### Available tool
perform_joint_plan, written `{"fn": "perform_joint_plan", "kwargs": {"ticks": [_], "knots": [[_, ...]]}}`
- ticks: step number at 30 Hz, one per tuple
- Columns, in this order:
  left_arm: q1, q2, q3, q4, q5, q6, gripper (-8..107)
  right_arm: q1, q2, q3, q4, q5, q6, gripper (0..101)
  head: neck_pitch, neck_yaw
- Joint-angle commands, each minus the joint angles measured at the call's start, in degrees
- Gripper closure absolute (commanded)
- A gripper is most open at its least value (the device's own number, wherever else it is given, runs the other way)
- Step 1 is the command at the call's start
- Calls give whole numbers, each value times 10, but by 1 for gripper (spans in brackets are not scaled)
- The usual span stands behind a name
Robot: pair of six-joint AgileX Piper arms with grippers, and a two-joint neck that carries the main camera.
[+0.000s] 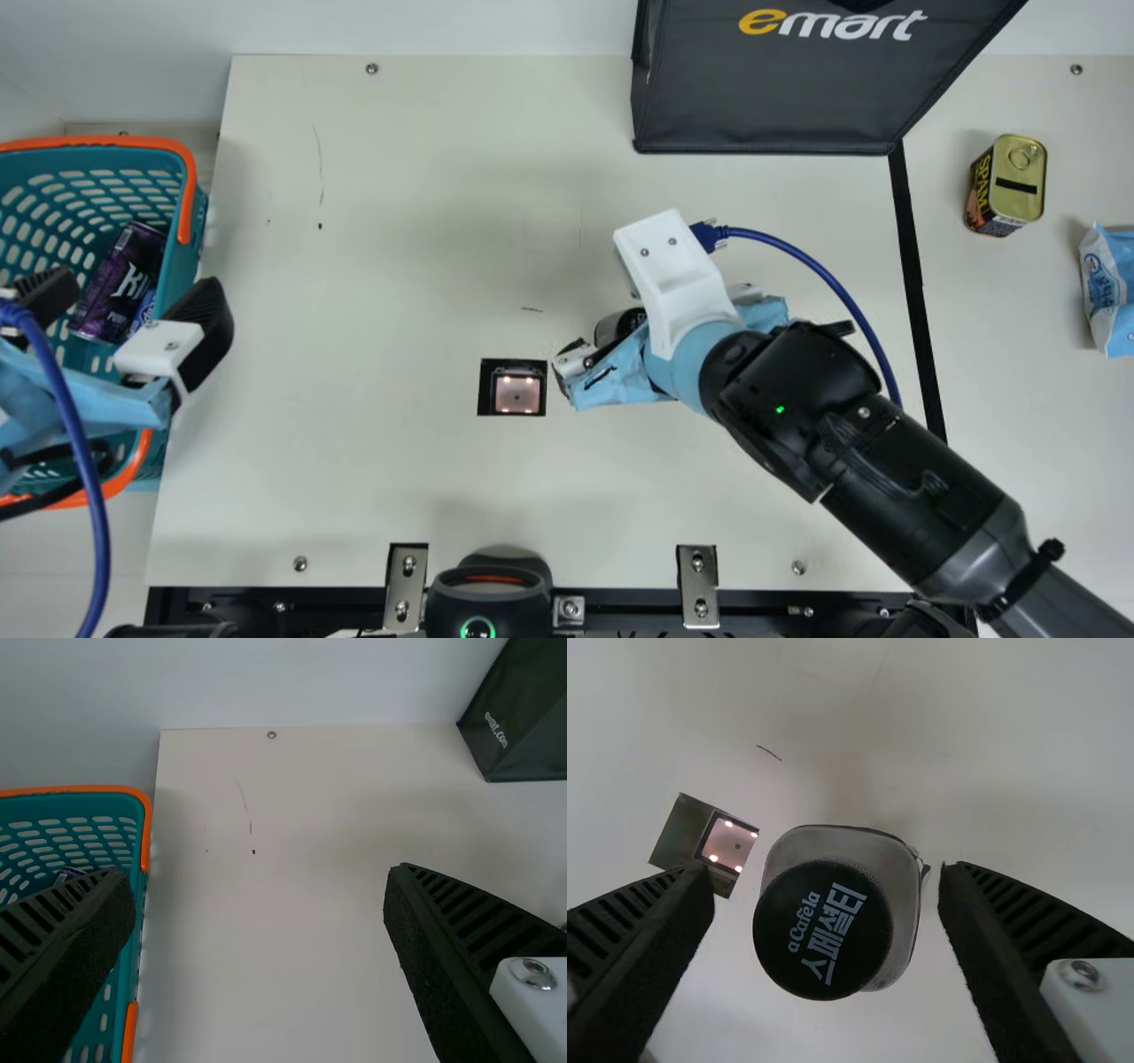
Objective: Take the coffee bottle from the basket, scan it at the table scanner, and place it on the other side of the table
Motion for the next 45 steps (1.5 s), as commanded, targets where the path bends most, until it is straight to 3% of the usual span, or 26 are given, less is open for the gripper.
{"fn": "perform_joint_plan", "kwargs": {"ticks": [1, 10, 11, 23, 29, 38, 45], "knots": [[0, 0, 0, 0, 0, 0, 9, 4, 1, 0, -11, 2, 8, 40, -16, 1], [0, 0, 0, 0, 0, 0, 9, 22, 0, -14, -47, 16, 34, 100, -16, 1], [0, 0, 0, 0, 0, 0, 9, 23, 0, -18, -51, 20, 36, 101, -16, 1], [0, 0, 0, 0, 0, 0, 9, 33, -5, -95, -67, 82, 31, 101, -16, 1], [0, 0, 0, 0, 0, 0, 9, 17, -8, -117, -60, 94, 23, 101, -16, -79], [0, 0, 0, 0, 0, 0, 9, -109, -60, -75, -24, 74, -22, 101, -16, -199], [0, 0, 0, 0, 0, 0, 9, -253, -102, -33, 20, 64, -101, 101, -16, -199]]}}
